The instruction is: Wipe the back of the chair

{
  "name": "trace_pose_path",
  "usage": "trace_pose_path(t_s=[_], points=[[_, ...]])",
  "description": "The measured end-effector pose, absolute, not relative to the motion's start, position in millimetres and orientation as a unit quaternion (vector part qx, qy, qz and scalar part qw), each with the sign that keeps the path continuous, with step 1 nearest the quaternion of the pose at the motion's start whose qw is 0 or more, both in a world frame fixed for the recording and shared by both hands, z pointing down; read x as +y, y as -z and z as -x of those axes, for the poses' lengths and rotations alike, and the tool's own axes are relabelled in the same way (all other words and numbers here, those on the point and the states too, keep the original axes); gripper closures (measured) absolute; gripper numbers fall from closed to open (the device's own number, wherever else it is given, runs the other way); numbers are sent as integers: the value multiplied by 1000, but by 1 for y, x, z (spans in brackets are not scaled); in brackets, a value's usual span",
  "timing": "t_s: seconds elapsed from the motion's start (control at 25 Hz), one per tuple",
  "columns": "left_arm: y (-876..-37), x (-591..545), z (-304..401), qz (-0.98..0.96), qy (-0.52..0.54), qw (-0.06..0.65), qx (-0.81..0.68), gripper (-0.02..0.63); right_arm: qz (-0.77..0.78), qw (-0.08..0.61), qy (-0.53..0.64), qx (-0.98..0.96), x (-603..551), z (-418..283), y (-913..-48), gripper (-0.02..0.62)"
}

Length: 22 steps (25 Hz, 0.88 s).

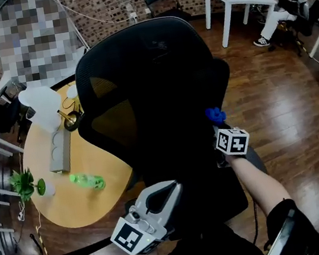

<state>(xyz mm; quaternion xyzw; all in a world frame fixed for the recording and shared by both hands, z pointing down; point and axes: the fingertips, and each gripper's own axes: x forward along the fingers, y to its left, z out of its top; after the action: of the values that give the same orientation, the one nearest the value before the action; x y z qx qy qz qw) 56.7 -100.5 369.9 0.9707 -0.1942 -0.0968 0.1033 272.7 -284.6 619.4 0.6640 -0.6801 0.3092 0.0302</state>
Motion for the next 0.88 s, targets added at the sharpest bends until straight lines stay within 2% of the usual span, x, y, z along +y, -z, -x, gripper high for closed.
trace_pose_path(t_s=[0.2, 0.56, 0.88], points=[[-374, -94, -22, -962, 97, 107, -231, 604, -616, 65, -315, -719, -288, -199, -634, 540], [-379, -83, 45, -940, 109, 106, -304, 604, -565, 77, -318, -757, -287, -101, -645, 540], [-384, -66, 89, -921, 115, 103, -356, 604, -428, 147, -307, -837, -272, 31, -666, 540]])
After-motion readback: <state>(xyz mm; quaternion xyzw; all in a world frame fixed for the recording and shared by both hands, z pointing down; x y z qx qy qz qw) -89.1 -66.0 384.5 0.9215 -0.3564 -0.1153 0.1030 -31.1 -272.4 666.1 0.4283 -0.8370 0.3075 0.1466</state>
